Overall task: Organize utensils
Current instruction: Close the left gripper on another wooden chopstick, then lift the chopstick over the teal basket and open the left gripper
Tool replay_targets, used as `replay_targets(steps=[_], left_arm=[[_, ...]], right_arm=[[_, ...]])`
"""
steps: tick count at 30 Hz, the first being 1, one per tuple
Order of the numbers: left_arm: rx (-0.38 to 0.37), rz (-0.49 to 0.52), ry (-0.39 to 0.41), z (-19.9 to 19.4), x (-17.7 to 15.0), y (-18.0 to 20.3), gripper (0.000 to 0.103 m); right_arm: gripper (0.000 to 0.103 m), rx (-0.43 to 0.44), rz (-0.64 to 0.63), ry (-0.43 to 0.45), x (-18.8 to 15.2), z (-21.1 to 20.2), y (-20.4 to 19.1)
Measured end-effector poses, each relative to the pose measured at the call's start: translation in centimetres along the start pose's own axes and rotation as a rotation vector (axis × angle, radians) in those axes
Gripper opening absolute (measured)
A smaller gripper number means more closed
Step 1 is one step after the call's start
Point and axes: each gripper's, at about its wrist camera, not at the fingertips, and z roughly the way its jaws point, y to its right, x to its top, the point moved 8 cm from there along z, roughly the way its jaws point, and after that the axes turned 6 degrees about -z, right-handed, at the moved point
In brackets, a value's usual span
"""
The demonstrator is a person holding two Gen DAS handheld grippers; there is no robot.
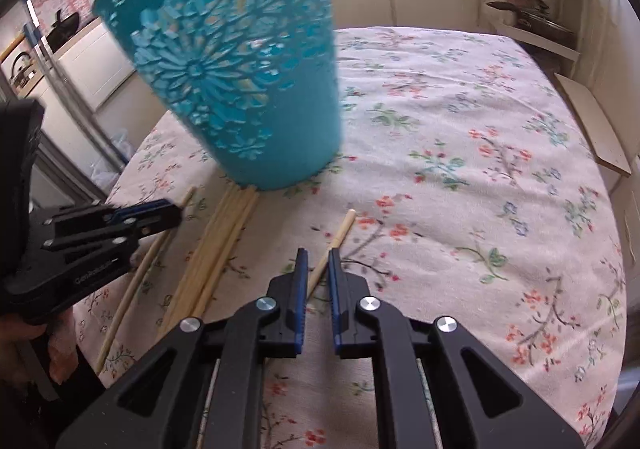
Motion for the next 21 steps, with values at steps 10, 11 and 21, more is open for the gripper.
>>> replay_targets(steps=[10, 11, 21], left_arm=[[-0.067, -0.075, 0.039, -1.4, -0.7, -0.5, 0.005], [-0.092, -0.097, 0.052, -2.1, -0.6, -0.6, 0.005], [-0.289, -0.240, 0.298, -12.7, 2.2, -2.5, 0.005]], right_arm=[[0.010, -0.009, 0.011, -0.022, -0.2, -0.1, 0.4], [0.010, -0.010, 0.007, -0.021, -0.2, -0.1, 0.3], [0.010, -0.003, 0.034, 0.058, -0.7, -0.2, 0.5]])
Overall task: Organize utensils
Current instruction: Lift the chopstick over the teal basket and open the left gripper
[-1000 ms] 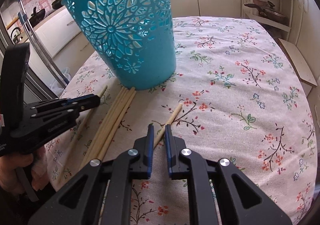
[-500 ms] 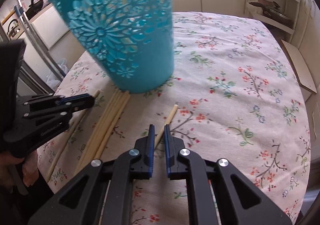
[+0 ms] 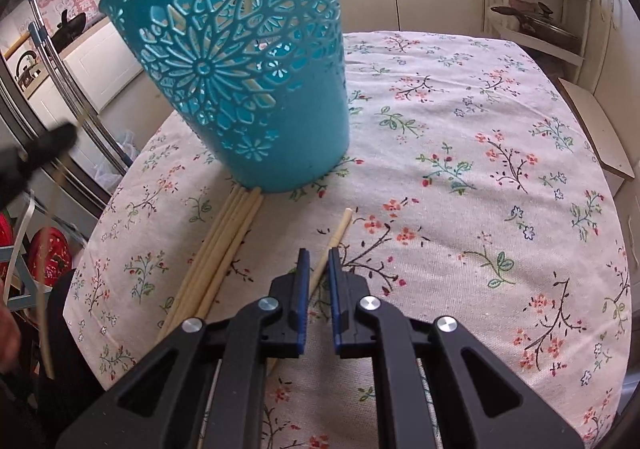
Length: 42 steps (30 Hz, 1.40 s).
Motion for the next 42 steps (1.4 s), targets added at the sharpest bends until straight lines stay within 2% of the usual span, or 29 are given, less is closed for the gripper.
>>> replay_targets(steps=[6, 9, 18, 25, 28, 32, 39, 42], left_arm=[[-0.096, -0.014, 0.107, -4.0, 3.6, 3.4, 0.005], [-0.115, -0.007, 0.169, -5.1, 5.5, 4.8, 0.005], [-0.104, 0.012, 0.412, -7.0, 11.9, 8.6, 0.005], [-0.083, -0.017, 0.587, -7.6, 16.6, 9.6, 0.005], [-0.063, -0.026, 0.616, -6.4, 17.7, 9.6, 0.005], [-0.040, -0.017, 0.609, -3.8, 17.9, 9.3, 0.005], [0.010, 0.014, 0.529, 1.4, 15.5, 8.7, 0.005], [0.035, 0.049, 0.460, 3.5, 13.9, 8.5, 0.005]], right_arm=[[0.010, -0.002, -0.010, 0.022, -0.1, 0.0, -0.1], [0.010, 0.003, -0.004, 0.024, 0.0, 0.1, -0.1], [0.010, 0.024, 0.017, 0.034, 0.0, -0.1, 0.3], [0.010, 0.026, 0.018, 0.036, 0.0, -0.1, 0.3], [0.010, 0.026, 0.017, 0.036, 0.0, -0.1, 0.3], [0.010, 0.030, 0.021, 0.036, -0.1, -0.1, 0.3], [0.010, 0.044, 0.035, 0.037, 0.1, -0.1, 0.4], [0.010, 0.046, 0.037, 0.038, 0.1, -0.1, 0.4]])
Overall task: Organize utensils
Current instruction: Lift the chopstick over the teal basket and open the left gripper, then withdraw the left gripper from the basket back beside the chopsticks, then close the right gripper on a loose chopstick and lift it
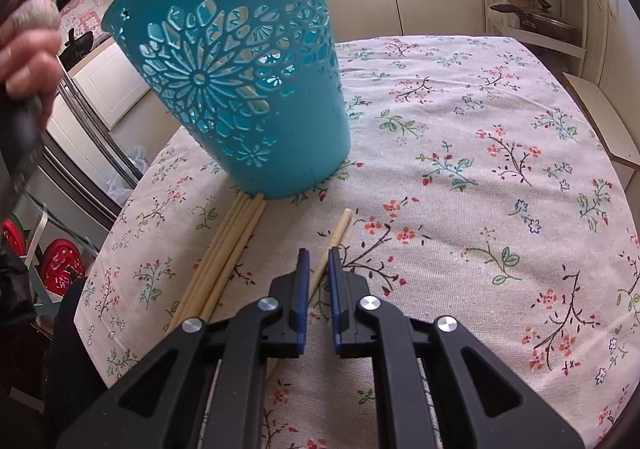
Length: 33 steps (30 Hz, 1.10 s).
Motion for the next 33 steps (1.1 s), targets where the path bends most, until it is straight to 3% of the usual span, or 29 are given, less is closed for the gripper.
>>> replay_targets(steps=[3, 8, 13, 18, 23, 27, 30, 33], left_arm=[[0.013, 0.015, -0.073, 0.5, -2.1, -0.4, 0.007], [0.065, -0.028, -0.099, -1.7, -3.4, -3.2, 0.044], [0.093, -0.051, -0.104, -5.5, -4.1, -6.4, 0.056], [0.128, -0.091, -0.159, -7.8, -6.2, -9.9, 0.058], [0.149, -0.111, -0.196, -9.8, -8.1, -12.7, 0.058], [0.157, -0.130, -0.220, -10.6, -9.1, -13.8, 0.058], [0.160, -0.155, -0.250, -10.7, -10.0, -14.4, 0.058], [0.155, -0.155, -0.275, -11.0, -10.8, -14.1, 0.058]], right_arm=[[0.010, 0.004, 0.006, 0.001, 0.0, 0.0, 0.0], [0.010, 0.011, 0.017, 0.002, 0.0, 0.0, 0.3], [0.010, -0.051, 0.003, -0.002, 0.0, 0.1, -0.2], [0.010, -0.193, -0.100, -0.035, 0.2, 0.5, -1.6], [0.010, -0.057, -0.322, -0.132, -0.1, 0.8, -3.7], [0.011, -0.059, -0.296, -0.183, 0.1, 0.9, -2.9], [0.020, -0.084, -0.267, -0.167, 0.2, 1.2, -3.1], [0.020, -0.155, -0.239, -0.138, 0.3, 1.6, -3.7]])
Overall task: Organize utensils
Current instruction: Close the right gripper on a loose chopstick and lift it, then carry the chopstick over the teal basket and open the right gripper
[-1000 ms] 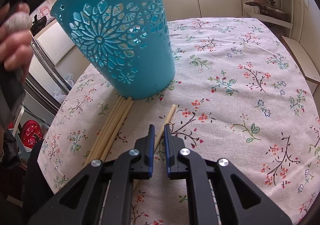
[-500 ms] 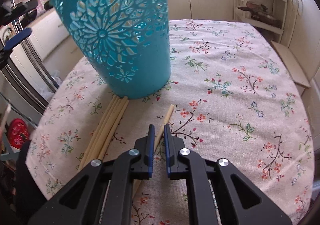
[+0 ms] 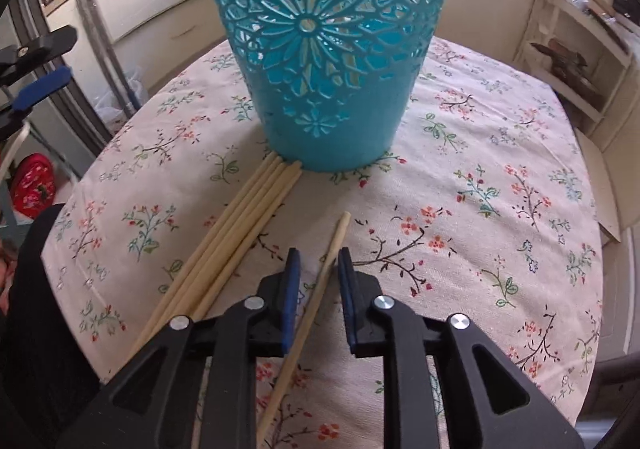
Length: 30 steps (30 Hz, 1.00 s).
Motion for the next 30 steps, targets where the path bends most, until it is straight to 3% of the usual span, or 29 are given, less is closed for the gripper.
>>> replay_targets(steps=[5, 10, 15, 23, 30], left_arm=[[0.000, 0.026, -0.039, -0.4, -1.7, 0.5, 0.061], [0.013, 0.021, -0.081, -0.4, -2.9, -0.1, 0.062], [0.023, 0.018, -0.101, -0.6, -3.5, -0.4, 0.062], [0.013, 0.030, -0.111, -1.5, -3.9, 0.5, 0.064], [-0.011, 0.042, -0.113, -2.7, -4.2, 1.6, 0.067]], right_arm=[[0.006, -0.008, -0.007, 0.034, -0.4, -0.5, -0.4], [0.005, 0.066, 0.065, 0.086, -1.0, -2.2, 1.0], [0.005, 0.194, 0.153, 0.249, 0.7, -7.0, 2.1], [0.005, 0.307, 0.205, 0.544, 7.2, -16.3, 3.0], [0.005, 0.194, 0.205, 0.744, 16.1, -19.2, 3.4]])
